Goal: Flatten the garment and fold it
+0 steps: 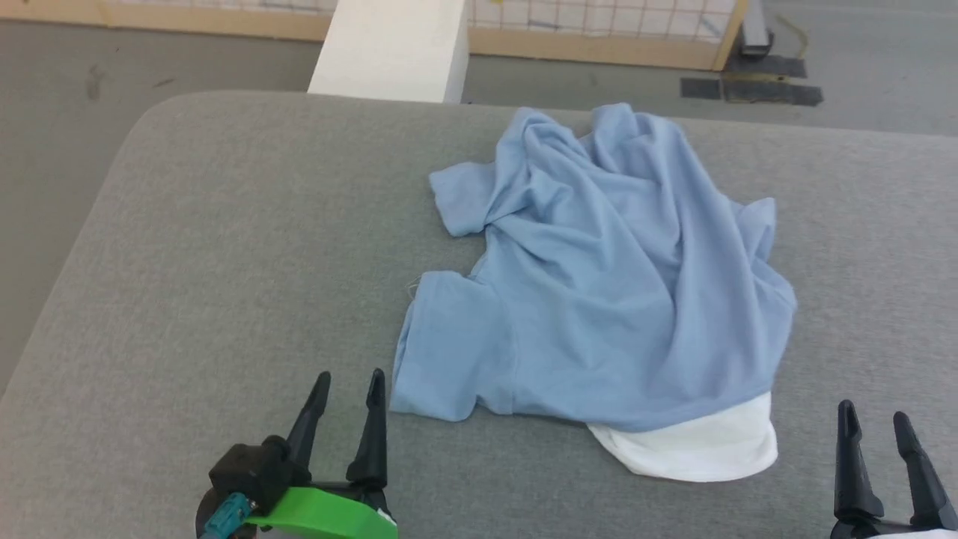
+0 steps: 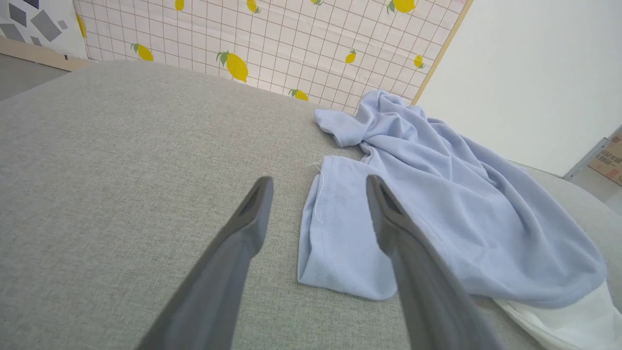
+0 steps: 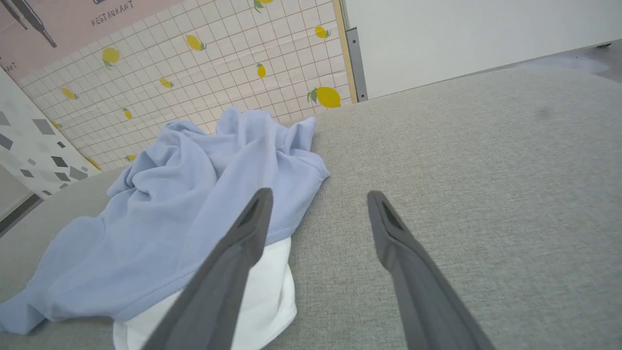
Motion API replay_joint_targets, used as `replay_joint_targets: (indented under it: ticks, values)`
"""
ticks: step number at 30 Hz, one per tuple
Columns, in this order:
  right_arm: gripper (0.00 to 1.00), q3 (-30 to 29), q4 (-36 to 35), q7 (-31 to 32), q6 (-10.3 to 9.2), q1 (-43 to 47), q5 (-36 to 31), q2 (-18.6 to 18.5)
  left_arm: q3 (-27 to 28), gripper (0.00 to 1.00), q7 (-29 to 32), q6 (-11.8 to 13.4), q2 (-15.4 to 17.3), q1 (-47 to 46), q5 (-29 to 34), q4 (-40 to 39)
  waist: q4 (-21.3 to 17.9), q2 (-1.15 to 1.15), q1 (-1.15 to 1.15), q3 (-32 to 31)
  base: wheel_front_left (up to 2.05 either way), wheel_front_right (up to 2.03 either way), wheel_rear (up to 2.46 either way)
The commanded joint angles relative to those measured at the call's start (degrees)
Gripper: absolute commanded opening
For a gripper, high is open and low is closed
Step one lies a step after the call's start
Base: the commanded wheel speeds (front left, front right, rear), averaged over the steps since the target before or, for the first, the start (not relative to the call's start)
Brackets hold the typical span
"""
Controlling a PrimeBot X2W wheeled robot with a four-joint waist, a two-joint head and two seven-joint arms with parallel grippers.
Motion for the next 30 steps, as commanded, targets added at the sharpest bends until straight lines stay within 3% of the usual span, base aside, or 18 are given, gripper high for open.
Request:
replay_joint_targets:
  ticks: [1, 7, 16, 22, 27, 28, 29, 30]
  values:
    - [1.00, -0.22, 0.09, -0.77, -0.08, -1.06, -0.13, -0.08, 0.17, 1.00, 0.09, 0.44, 0.80, -0.05, 0.98, -0.59, -1.24, 0.00, 0.00, -0.96, 0.00, 0.00, 0.00]
    - [1.00, -1.45, 0.34, -1.45, -0.08, -3.37, -0.92, -0.08, -1.45, 1.00, 5.06, -0.31, 3.83, -6.06, 3.88, -1.19, -1.73, 0.00, 0.00, -0.61, 0.00, 0.00, 0.00]
    - [1.00, 0.90, 1.72, -1.50, -0.08, -4.74, 0.30, -0.08, -8.37, 1.00, 28.10, -4.25, 7.64, -17.19, 4.63, 7.38, -2.88, 0.00, 0.00, 1.52, 0.00, 0.00, 0.00]
    - [1.00, 2.35, 2.23, -1.63, -0.08, -5.70, 0.80, -0.07, -9.76, 1.00, 39.05, -1.63, 8.17, -20.19, 6.05, 15.08, -4.99, 0.00, 0.00, 2.76, 0.00, 0.00, 0.00]
    - [1.00, 2.68, 2.70, -1.73, -0.08, -6.05, 1.25, -0.07, -9.67, 1.00, 41.77, -0.67, 6.89, -20.36, 4.70, 19.07, -6.69, 0.00, 0.00, 3.18, 0.00, 0.00, 0.00]
    - [1.00, 2.67, 2.88, -1.77, -0.08, -6.10, 1.34, -0.07, -9.84, 0.64, 42.35, -0.92, 6.54, -20.13, 4.16, 20.00, -6.93, 0.00, 0.00, 3.18, 0.00, 0.00, 0.00]
    - [1.00, 2.69, 3.07, -1.79, -0.08, -6.11, 1.42, -0.07, -10.23, 0.00, 42.50, -1.41, 6.37, -19.99, 3.95, 20.54, -7.09, 0.00, 0.00, 3.12, 0.00, 0.00, 0.00]
    - [1.00, 2.74, 3.32, -1.82, -0.08, -6.11, 1.49, -0.07, -10.44, 0.00, 42.30, -1.91, 5.92, -19.72, 3.37, 21.09, -7.25, 0.00, 0.00, 2.98, 0.00, 0.00, 0.00]
